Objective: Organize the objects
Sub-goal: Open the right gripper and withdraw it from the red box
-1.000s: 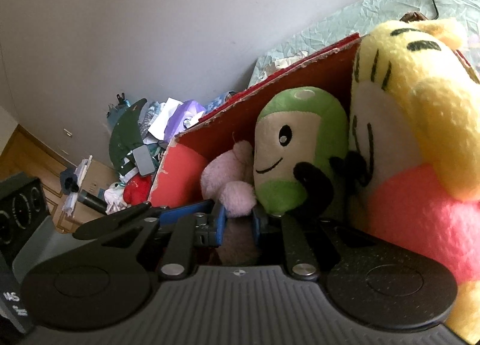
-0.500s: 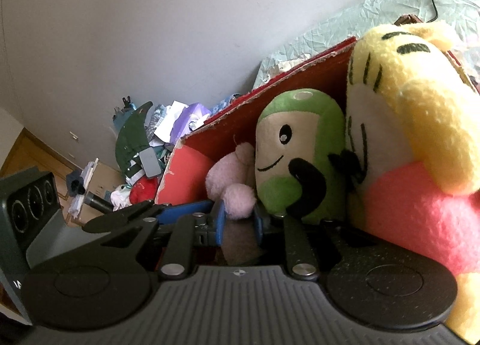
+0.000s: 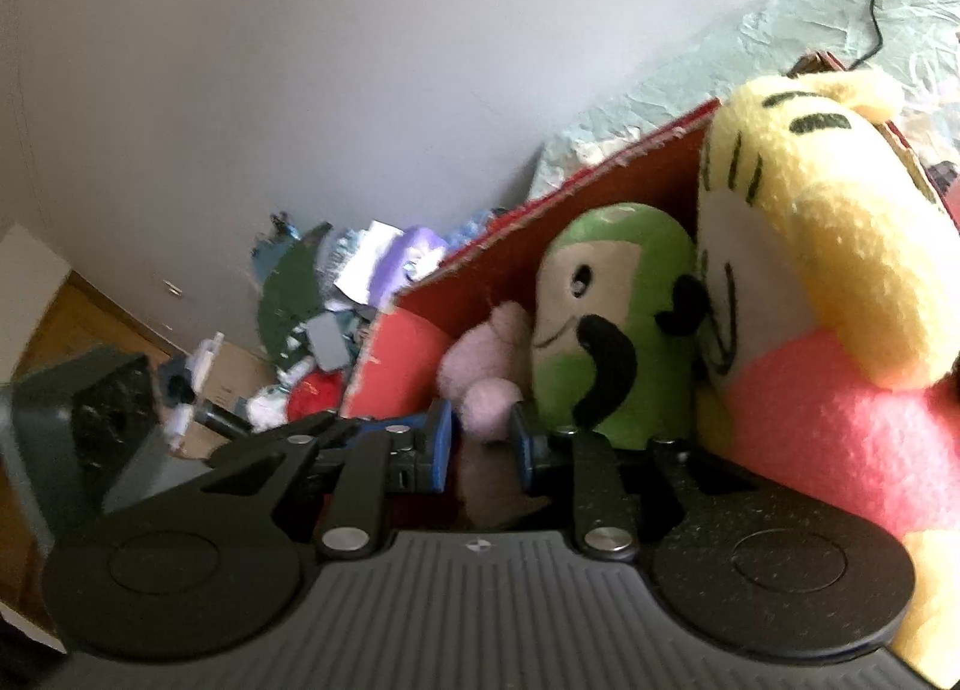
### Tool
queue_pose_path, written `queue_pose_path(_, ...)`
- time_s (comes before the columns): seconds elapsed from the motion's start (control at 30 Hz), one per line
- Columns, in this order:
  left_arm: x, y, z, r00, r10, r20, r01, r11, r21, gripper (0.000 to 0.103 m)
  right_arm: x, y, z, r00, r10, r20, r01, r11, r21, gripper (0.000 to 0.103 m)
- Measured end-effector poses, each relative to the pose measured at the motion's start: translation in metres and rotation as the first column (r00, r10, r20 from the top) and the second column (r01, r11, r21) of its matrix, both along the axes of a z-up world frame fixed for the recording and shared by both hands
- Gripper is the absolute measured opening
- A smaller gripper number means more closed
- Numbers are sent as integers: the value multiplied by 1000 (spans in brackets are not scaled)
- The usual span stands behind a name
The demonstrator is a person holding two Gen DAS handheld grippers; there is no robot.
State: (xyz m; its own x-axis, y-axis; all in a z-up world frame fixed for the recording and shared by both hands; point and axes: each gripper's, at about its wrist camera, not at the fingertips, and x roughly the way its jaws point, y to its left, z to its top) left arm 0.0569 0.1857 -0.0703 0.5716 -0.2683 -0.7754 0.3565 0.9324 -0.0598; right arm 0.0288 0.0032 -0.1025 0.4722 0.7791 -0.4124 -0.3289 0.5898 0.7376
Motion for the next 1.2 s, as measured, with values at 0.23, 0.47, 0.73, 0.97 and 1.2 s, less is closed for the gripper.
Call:
queue_pose_path(0.23,-4,-9,0,1000,-11,29,9,998,66,102,-2,4,5,999,4,37,-3,999,-34,25)
queue_pose_path(0.47,-5,-12,0,999,-2,33,0,996,86,102,-12,4,13,994,-16,109,26,996,-90,25)
queue_pose_path(0.73,-10,-12,3,998,47,31,-50,993,110,102,-28,-5,17,986,-59,155,80,988,-133,25)
queue_pose_path(0.97,-21,-10,11,993,112,44,-117,985,131,102,-39,-9,20,983,-82,163,106,984,-146,25)
queue_pose_path(1.2,-31,-9,15,985,166,48,-171,972,159,102,-48,-13,22,982,-81,169,107,983,-151,24)
